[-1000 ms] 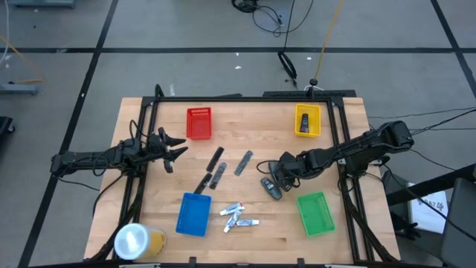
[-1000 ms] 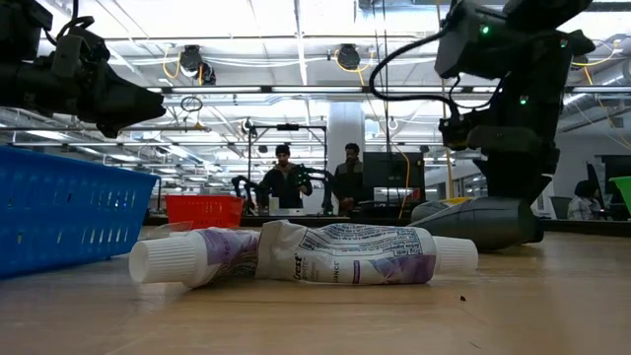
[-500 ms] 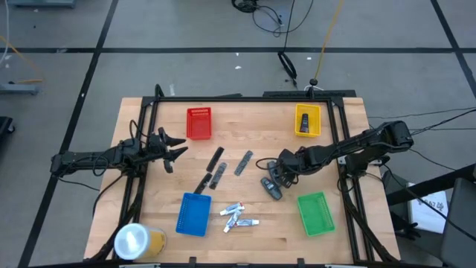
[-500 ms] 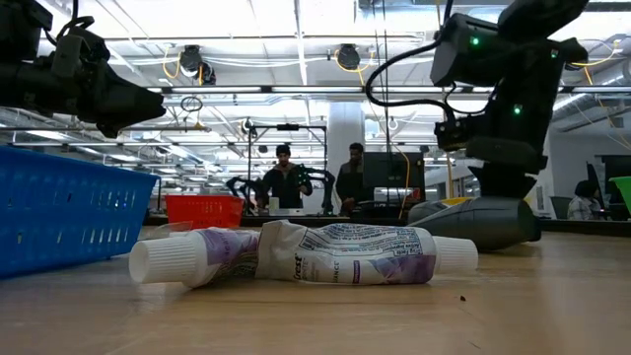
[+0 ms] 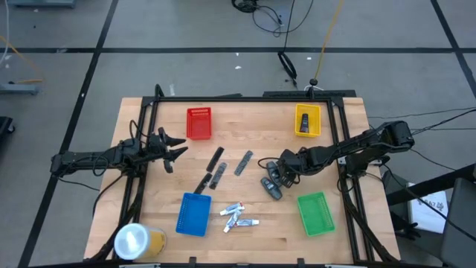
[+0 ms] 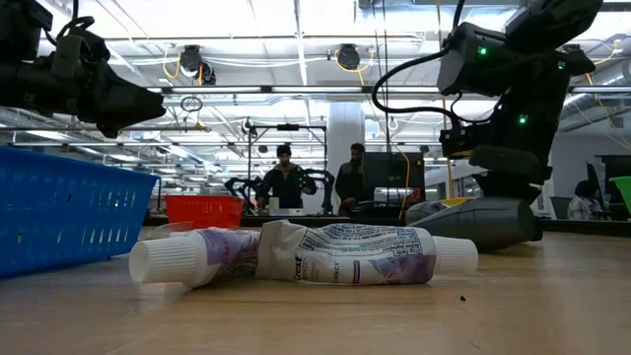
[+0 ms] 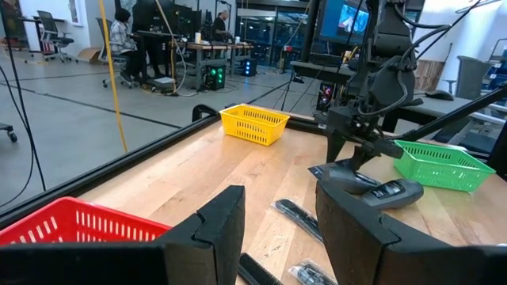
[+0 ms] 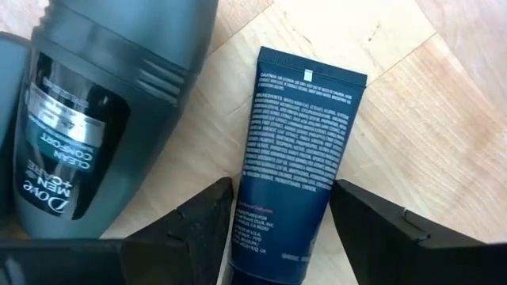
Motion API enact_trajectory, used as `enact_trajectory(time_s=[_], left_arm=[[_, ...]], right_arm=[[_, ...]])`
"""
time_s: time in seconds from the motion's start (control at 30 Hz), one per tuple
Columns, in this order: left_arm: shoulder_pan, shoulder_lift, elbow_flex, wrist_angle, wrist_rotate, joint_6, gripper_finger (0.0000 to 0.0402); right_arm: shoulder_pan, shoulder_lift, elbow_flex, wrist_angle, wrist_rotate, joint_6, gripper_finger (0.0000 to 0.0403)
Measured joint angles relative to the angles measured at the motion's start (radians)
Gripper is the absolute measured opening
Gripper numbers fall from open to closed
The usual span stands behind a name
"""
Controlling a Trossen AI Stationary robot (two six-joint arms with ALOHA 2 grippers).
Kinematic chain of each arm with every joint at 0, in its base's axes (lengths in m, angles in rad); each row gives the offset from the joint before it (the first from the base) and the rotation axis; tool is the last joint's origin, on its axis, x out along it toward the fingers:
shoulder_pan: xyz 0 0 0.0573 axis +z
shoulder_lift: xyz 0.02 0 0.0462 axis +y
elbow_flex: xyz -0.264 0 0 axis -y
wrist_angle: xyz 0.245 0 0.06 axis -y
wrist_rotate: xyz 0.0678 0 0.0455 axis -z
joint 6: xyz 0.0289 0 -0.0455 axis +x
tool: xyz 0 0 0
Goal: Pick & Place Travel size toiletries
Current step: Put the blue shave cream into the yellow basket
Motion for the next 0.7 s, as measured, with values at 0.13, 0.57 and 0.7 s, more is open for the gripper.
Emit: enact_trajectory(time_s=[0.13,0.57,0.7], left_arm=[[0.0,0.0,0.0,0.0,0.0,0.0,0.0154],[0.0,0.0,0.0,0.0,0.0,0.0,0.0154],[0.0,0.0,0.0,0.0,0.0,0.0,0.0154]], right_arm=[[0.0,0.001,-0.001,-0.001,-0.001,-0.001,0.0185],[0.0,-0.004,-0.002,-0.007,0.025,-0.024,0.014],[-0.004,-0.016,-0.003,-0.013,0.025,-0.032,0.014]])
